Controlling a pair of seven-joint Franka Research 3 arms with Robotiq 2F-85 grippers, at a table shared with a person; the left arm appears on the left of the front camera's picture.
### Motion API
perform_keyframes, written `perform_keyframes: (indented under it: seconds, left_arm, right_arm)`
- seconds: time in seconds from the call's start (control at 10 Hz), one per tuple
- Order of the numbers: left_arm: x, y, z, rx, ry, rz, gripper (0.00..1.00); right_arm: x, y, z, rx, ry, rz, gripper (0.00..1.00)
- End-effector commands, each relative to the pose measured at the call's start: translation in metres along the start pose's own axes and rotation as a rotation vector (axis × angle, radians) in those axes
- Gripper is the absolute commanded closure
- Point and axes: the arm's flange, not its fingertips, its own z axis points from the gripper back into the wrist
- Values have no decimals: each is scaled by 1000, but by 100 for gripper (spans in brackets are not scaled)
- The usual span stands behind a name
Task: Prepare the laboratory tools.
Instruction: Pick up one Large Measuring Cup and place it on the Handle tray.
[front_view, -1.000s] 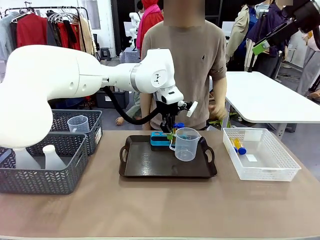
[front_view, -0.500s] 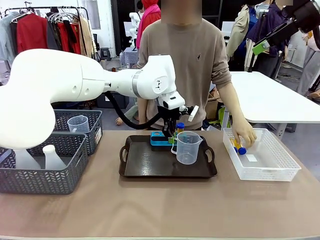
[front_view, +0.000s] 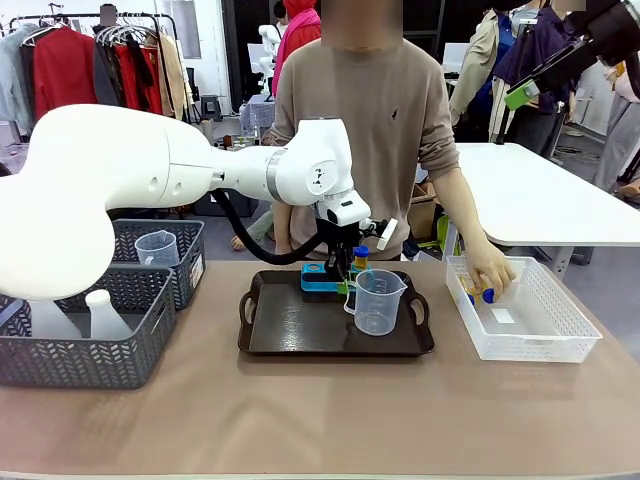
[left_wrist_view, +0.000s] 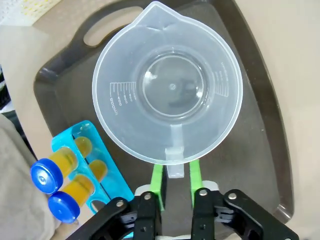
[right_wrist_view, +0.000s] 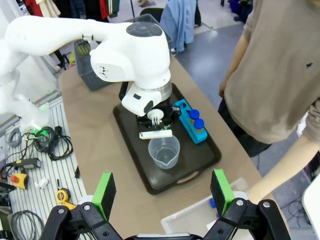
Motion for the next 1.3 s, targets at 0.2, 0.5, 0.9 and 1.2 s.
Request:
perform_keyframes:
  seconds: [0.2, 0.5, 0.9, 1.2]
  left_arm:
    - [-4, -12, 21, 30, 10, 25, 0]
    - [-8, -19, 44, 24, -8, 43, 0]
    - [-9, -26, 63, 40, -11, 32, 0]
    - [-5, -16, 61, 46, 0, 27, 0]
  right_arm:
    - [1, 1, 0, 4, -3, 4, 0]
    - [1, 1, 0, 4, -3, 4, 0]
    - [1, 1, 0, 4, -3, 4, 0]
    - [1, 1, 0, 4, -3, 4, 0]
